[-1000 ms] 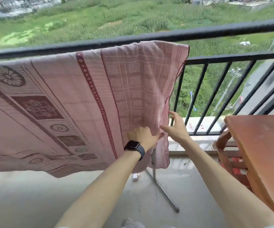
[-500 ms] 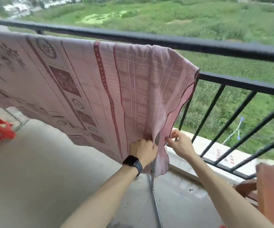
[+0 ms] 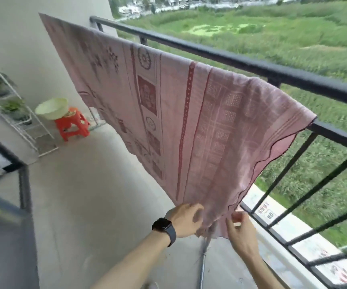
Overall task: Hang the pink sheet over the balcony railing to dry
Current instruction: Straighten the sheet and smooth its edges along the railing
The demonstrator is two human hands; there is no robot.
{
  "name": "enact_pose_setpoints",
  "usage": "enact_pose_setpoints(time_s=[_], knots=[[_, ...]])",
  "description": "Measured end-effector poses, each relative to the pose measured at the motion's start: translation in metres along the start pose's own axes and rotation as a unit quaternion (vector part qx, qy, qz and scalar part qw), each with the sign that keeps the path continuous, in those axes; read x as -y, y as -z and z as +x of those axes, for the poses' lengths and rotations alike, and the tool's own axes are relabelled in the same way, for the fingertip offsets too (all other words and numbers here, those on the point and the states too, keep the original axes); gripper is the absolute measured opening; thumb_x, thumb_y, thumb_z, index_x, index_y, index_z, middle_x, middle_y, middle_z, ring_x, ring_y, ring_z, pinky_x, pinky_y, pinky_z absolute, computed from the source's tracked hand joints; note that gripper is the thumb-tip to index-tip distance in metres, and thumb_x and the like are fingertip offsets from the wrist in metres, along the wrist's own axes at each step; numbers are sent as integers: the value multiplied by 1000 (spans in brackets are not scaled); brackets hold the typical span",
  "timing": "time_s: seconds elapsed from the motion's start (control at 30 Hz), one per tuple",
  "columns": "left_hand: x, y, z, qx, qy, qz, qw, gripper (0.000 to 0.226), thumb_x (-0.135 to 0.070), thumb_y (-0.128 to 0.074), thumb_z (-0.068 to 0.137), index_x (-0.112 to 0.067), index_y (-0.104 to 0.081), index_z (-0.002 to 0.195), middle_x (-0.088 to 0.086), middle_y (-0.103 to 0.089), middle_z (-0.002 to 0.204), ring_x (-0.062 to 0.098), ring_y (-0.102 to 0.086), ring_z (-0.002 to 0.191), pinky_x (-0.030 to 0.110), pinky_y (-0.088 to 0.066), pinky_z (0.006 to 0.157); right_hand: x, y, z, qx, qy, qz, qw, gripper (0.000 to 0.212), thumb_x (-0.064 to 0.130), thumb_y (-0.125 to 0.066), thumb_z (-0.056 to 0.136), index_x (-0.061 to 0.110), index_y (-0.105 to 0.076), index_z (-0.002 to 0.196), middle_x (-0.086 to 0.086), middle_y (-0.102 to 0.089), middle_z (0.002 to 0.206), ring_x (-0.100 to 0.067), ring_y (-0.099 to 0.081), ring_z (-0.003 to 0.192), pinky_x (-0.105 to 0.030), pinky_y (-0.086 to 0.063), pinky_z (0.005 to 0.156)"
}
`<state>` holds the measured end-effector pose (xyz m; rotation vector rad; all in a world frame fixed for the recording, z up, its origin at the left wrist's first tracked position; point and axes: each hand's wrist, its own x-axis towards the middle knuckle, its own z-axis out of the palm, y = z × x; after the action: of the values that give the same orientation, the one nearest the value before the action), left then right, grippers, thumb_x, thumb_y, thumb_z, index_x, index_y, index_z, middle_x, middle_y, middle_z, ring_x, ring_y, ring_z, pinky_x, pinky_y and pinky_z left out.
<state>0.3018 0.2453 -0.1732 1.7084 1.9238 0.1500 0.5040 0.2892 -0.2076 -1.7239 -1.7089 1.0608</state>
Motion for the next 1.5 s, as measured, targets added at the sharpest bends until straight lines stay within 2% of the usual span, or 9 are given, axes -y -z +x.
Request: enact_pose_setpoints(time_s=[0.1, 0.17, 0.27, 0.4, 0.57, 0.93, 1.1, 1.2, 1.5], knots=[[54, -1, -15, 6, 68, 12, 998, 47, -41, -45, 94, -33, -42, 141, -1, -53, 140, 24, -49, 127, 35, -43, 100, 8, -31, -23, 123, 43, -56, 990, 5, 26, -65, 92, 29, -61, 90, 7, -73, 92, -12, -69, 83, -33, -54, 77], [91, 2, -25, -1, 111, 22, 994, 48, -40, -45, 94, -32, -41, 141, 2, -52, 140, 25, -47, 128, 38, -43, 101, 29, -56, -31, 184, 97, -101, 973, 11, 23, -64, 93, 28, -68, 102, 5, -72, 104, -14, -68, 97, -27, -48, 80], [148, 17, -39, -25, 166, 8, 986, 49, -41, -45, 92, -33, -43, 140, 2, -54, 138, 26, -50, 125, 38, -45, 97, 79, -97, -31, 213, 195, -155, 945, 24, 24, -62, 93, 24, -70, 115, 5, -69, 120, -20, -61, 112, -28, -45, 87], [229, 59, -55, -102, 208, 8, 973, 47, -38, -49, 91, -32, -49, 137, 2, -59, 133, 27, -54, 121, 40, -46, 97, 161, -161, -17, 225, 308, -191, 905, 25, 31, -55, 97, 27, -69, 117, 10, -67, 121, -19, -55, 118, -34, -50, 87], [349, 144, -85, -215, 246, 73, 942, 43, -37, -50, 89, -35, -56, 131, -5, -61, 131, 22, -47, 128, 35, -34, 100, 274, -263, 11, 181, 421, -226, 859, 28, 37, -50, 101, 29, -71, 119, 13, -65, 131, -14, -51, 130, -33, -43, 103], [571, 415, -98, -351, 262, 137, 889, 41, -40, -51, 93, -35, -57, 133, -9, -60, 133, 18, -48, 128, 36, -35, 103, 556, -435, 79, 68, 511, -173, 839, 28, 34, -62, 96, 27, -72, 121, 8, -67, 130, -24, -52, 131, -42, -47, 100], [649, 504, -50, -365, 255, 156, 882, 40, -40, -50, 92, -37, -57, 131, -11, -60, 133, 18, -51, 124, 35, -39, 101, 639, -500, 134, 24, 523, -141, 840, 21, 22, -72, 90, 25, -76, 110, 10, -74, 114, -27, -60, 119, -43, -54, 89], [707, 563, -9, -375, 253, 157, 878, 40, -40, -50, 91, -37, -58, 130, -9, -63, 130, 20, -54, 120, 36, -41, 98, 698, -553, 178, -9, 560, -143, 816, 15, 14, -78, 83, 21, -78, 96, 8, -76, 98, -29, -66, 105, -38, -54, 80], [890, 731, 85, -403, 264, 152, 863, 41, -41, -49, 92, -37, -57, 132, -8, -66, 124, 21, -57, 116, 36, -43, 95, 882, -714, 320, 18, 565, -155, 810, 23, 22, -73, 88, 30, -75, 110, 13, -73, 115, -30, -61, 119, -43, -52, 87]])
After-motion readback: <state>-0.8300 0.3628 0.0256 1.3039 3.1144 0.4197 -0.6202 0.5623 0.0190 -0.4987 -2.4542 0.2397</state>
